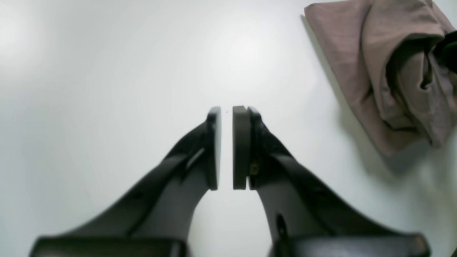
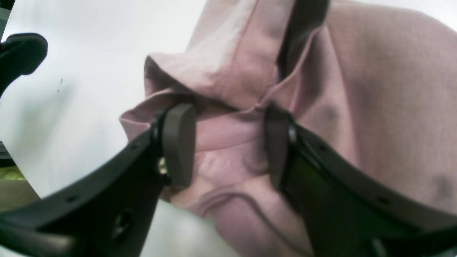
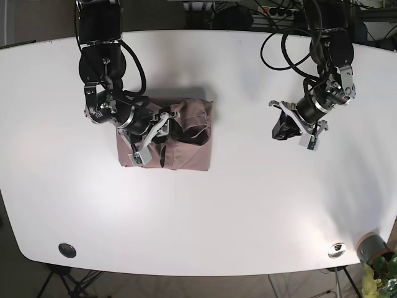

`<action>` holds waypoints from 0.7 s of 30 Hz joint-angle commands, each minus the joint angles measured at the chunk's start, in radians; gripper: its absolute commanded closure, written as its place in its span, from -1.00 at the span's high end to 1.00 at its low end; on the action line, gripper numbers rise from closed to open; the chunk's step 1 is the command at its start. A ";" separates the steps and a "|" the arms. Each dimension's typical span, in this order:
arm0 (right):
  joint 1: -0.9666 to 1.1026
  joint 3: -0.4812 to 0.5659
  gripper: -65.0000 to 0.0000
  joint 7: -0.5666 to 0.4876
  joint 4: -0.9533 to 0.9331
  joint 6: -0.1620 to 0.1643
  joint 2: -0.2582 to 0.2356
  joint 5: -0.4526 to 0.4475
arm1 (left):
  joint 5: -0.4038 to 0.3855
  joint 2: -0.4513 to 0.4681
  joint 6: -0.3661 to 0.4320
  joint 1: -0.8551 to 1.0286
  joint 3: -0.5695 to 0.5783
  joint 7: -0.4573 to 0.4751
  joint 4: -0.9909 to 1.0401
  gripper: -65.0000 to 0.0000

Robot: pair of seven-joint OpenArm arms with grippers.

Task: Fold the T-shirt properly
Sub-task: 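Press and tuck the folded bundle with the right gripper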

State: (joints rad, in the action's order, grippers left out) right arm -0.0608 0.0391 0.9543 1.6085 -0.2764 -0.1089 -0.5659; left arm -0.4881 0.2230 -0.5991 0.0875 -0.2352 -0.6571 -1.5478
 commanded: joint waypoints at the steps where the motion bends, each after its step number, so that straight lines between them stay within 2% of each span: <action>1: -0.044 -0.002 -0.08 -0.019 -0.001 -0.004 0.004 -0.019 | -0.017 0.011 -0.005 -0.007 -0.003 0.026 -0.015 -0.87; 11: -0.199 0.006 -0.08 -0.042 -0.222 -0.010 0.128 -0.019 | -0.019 0.011 -0.005 -0.004 -0.005 0.026 -0.018 -0.87; 13: -0.233 0.057 -0.08 -0.048 -0.234 -0.010 0.157 -0.019 | -0.019 0.011 -0.005 -0.004 -0.006 0.026 -0.018 -0.87; 18: -0.297 0.109 -0.09 -0.050 -0.234 -0.002 0.202 -0.021 | -0.019 0.011 -0.005 -0.004 -0.006 0.026 -0.021 -0.87; 21: -0.308 0.109 -0.10 -0.042 -0.222 -0.002 0.202 -0.024 | -0.019 0.011 -0.005 -0.004 -0.006 0.026 -0.024 -0.88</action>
State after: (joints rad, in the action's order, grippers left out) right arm -0.3477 0.1551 0.9199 1.3579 -0.2737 0.1059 -0.5842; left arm -0.4904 0.2234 -0.5991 0.0971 -0.2367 -0.6571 -1.5486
